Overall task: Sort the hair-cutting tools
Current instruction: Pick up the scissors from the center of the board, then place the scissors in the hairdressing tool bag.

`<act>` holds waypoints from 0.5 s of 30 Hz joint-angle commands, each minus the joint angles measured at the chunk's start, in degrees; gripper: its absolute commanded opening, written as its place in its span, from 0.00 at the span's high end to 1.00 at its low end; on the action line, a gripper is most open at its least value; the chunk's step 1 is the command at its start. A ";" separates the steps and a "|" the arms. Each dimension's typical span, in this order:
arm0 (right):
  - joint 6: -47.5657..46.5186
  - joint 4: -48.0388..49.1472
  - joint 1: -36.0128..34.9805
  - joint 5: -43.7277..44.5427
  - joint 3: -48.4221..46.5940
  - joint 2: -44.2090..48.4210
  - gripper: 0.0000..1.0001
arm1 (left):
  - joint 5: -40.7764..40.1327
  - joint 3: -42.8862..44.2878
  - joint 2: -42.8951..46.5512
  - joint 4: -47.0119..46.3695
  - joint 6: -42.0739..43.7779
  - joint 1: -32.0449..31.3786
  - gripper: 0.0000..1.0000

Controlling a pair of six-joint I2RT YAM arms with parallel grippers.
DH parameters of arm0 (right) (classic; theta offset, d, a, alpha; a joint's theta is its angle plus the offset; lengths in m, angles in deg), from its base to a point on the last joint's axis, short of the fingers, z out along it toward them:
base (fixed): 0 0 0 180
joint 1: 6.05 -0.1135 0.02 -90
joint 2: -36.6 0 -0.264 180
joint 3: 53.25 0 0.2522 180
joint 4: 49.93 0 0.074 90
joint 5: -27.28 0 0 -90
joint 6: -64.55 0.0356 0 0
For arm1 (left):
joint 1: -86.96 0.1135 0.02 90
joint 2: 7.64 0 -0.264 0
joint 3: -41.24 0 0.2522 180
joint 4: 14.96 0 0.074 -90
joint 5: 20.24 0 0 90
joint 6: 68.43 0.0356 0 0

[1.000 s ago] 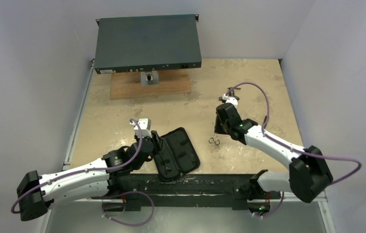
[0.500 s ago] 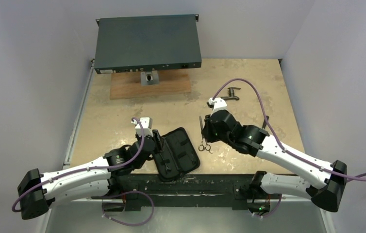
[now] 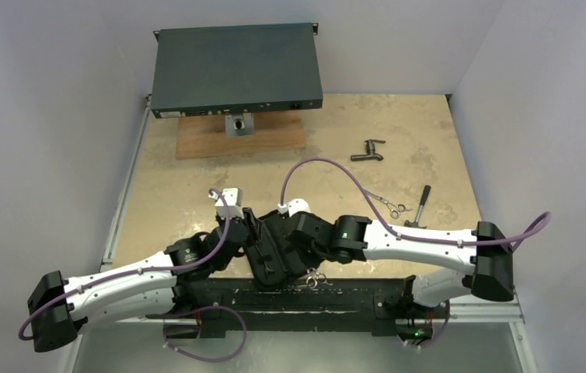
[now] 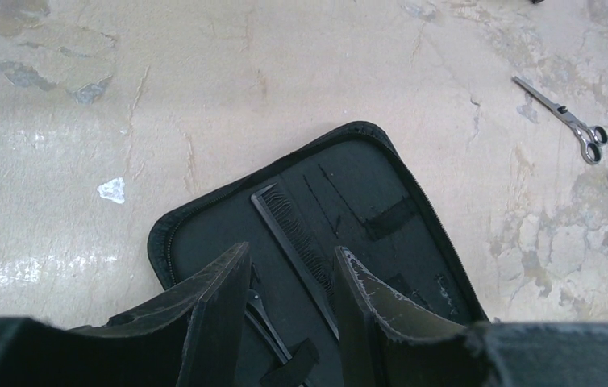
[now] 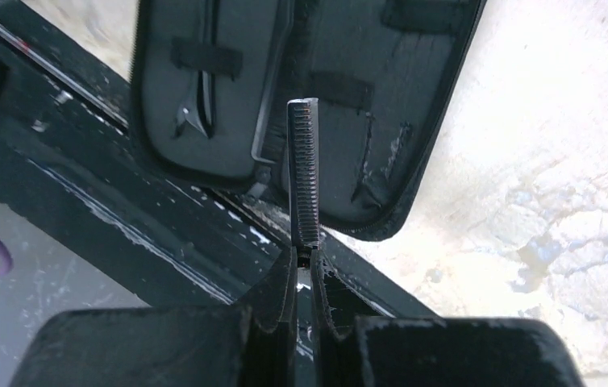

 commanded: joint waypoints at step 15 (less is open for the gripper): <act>-1.71 -4.05 -0.18 -5.09 -2.31 -11.19 1.00 | -2.21 -2.25 2.35 -0.95 -2.47 0.39 0.58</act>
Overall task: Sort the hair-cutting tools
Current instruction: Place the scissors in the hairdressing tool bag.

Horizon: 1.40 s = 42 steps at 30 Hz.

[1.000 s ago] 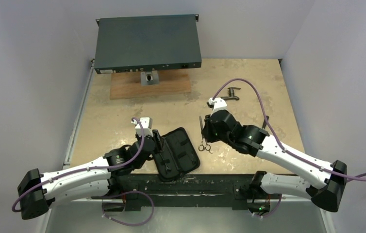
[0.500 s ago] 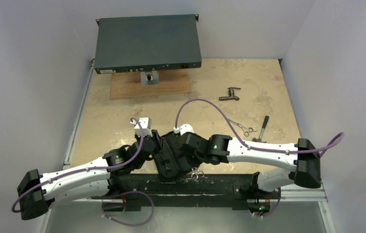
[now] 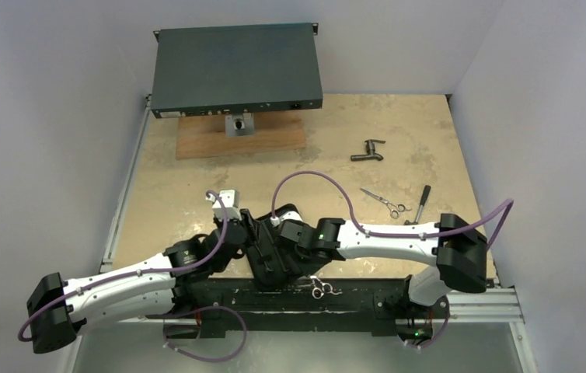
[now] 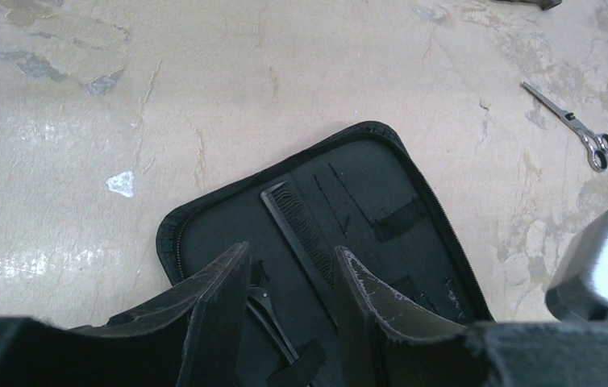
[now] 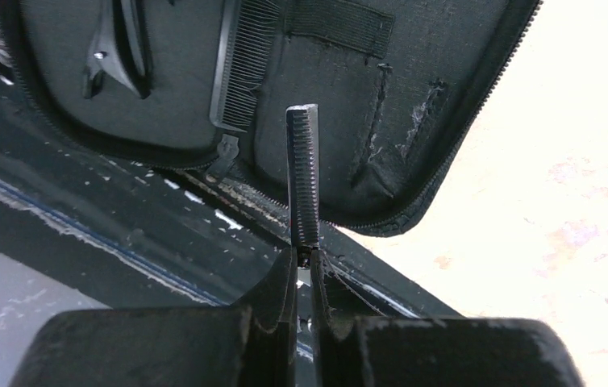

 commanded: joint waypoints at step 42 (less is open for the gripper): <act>-6.99 4.45 2.60 -1.21 2.68 -4.19 1.00 | 9.47 -14.36 3.42 -6.23 -16.83 8.12 0.50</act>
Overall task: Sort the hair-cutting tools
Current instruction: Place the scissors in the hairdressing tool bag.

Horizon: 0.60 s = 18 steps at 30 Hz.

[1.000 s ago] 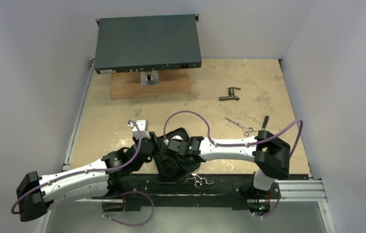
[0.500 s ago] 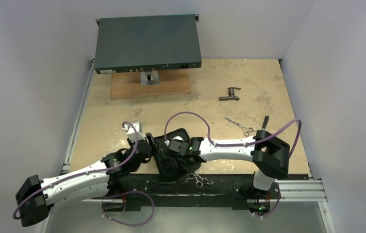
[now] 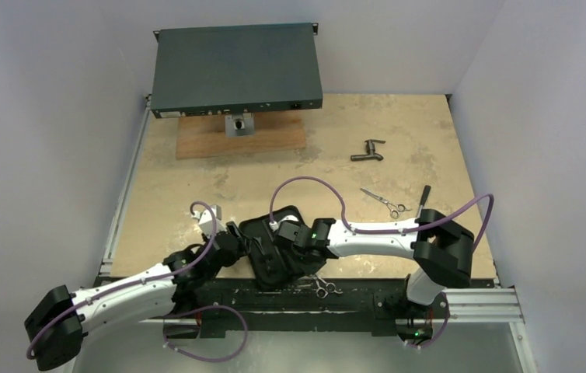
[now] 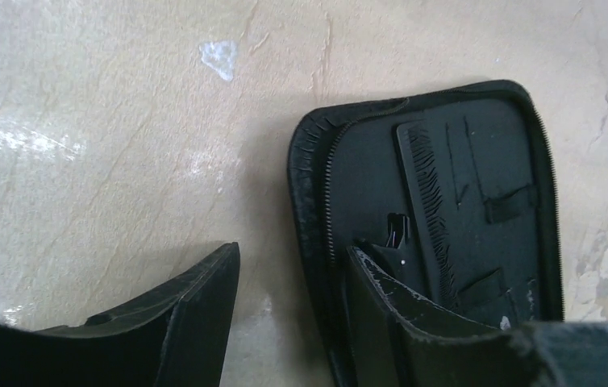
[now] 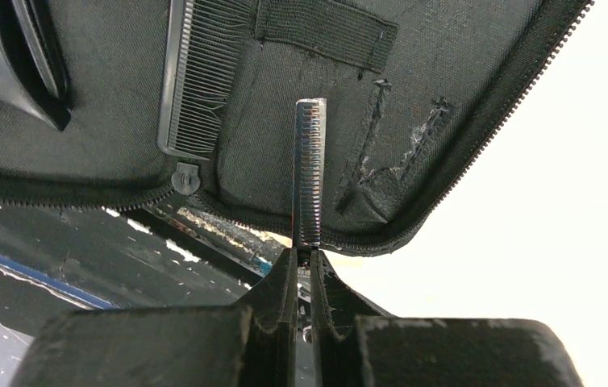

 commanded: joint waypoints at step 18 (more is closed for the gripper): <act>-2.75 0.21 0.57 -1.09 -0.97 1.96 1.00 | 1.68 -3.98 2.01 -15.03 1.53 0.73 1.00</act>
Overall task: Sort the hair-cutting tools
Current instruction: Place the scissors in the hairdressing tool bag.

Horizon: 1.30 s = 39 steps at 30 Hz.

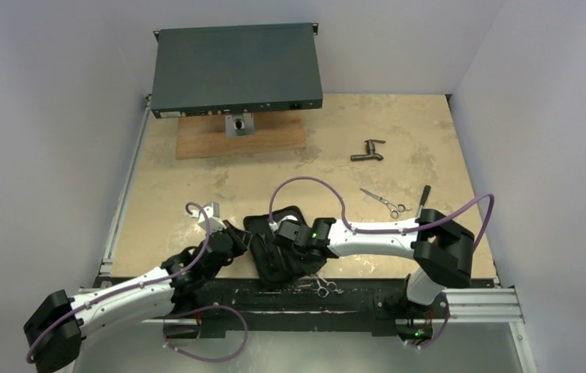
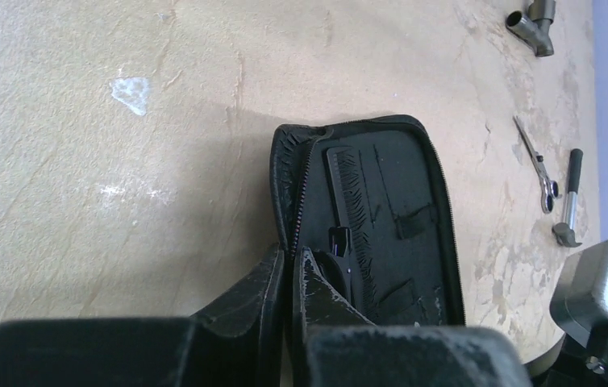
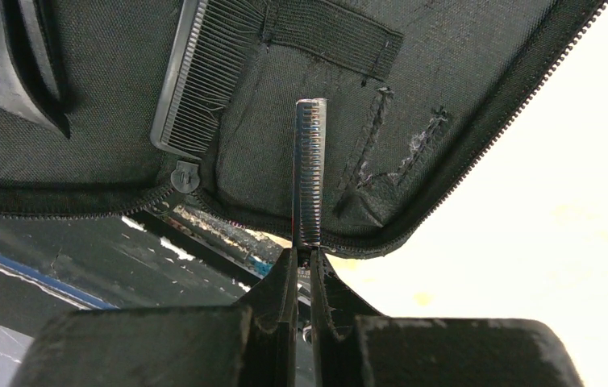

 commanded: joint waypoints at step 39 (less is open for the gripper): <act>-8.95 -8.99 4.58 -10.32 -14.24 -9.72 1.00 | -0.83 2.55 7.05 3.60 5.36 0.24 1.00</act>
